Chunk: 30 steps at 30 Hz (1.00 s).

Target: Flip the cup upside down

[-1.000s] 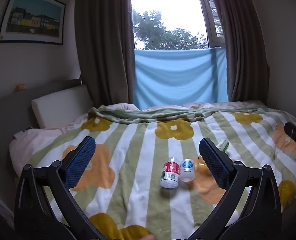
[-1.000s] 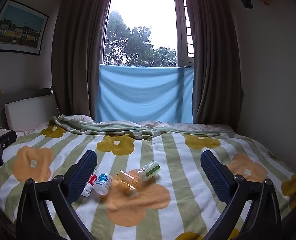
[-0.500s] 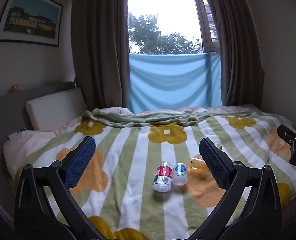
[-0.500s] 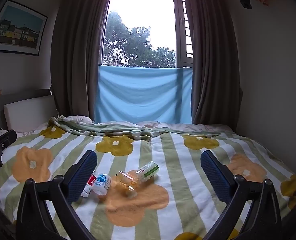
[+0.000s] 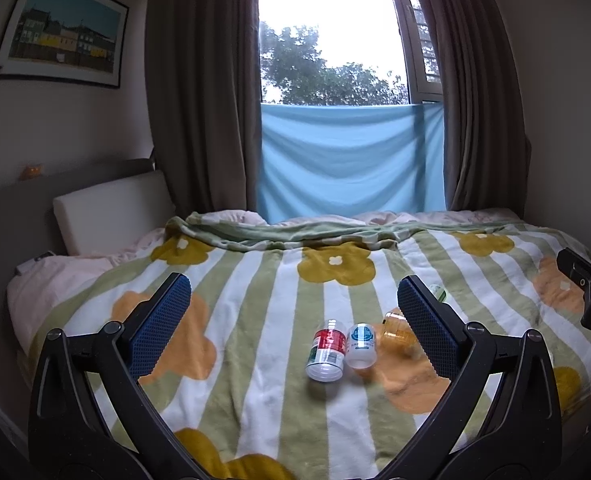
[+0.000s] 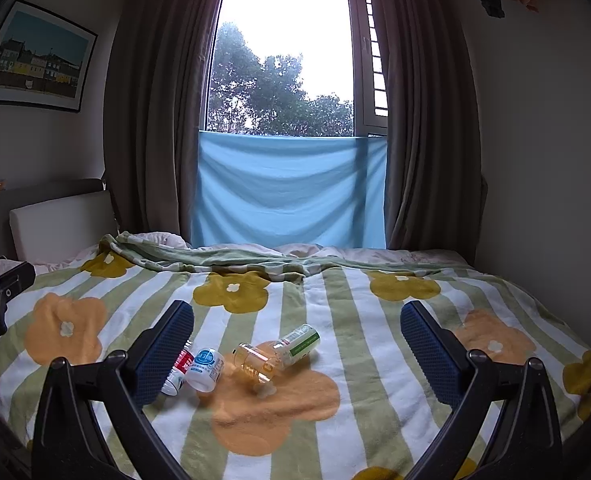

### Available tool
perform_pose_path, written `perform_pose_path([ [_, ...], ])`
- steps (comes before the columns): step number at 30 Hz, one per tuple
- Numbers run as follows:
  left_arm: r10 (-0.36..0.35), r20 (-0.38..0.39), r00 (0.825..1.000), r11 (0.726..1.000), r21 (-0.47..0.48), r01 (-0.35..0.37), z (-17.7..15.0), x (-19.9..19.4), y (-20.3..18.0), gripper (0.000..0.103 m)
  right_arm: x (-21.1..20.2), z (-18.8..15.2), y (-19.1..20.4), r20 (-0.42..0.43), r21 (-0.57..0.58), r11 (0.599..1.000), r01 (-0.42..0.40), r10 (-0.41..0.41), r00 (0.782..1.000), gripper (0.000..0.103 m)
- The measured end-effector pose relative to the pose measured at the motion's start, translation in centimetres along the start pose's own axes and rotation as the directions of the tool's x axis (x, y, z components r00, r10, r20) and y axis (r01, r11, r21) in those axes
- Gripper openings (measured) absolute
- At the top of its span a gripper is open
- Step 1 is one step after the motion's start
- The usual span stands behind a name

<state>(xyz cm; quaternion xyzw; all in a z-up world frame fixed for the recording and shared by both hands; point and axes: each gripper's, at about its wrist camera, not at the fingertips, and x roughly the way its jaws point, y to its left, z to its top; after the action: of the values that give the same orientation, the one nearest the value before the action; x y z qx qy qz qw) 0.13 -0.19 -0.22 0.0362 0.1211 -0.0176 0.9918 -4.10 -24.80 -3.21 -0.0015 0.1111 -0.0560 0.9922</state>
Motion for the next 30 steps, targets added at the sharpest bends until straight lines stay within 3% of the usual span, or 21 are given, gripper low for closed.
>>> perform_pose_path([
  [30, -0.007, 0.000, 1.000, 1.000, -0.006, 0.007, -0.06, 0.08, -0.21, 0.103, -0.15, 0.40, 0.23, 0.004, 0.009, 1.000, -0.004, 0.004, 1.000, 0.103],
])
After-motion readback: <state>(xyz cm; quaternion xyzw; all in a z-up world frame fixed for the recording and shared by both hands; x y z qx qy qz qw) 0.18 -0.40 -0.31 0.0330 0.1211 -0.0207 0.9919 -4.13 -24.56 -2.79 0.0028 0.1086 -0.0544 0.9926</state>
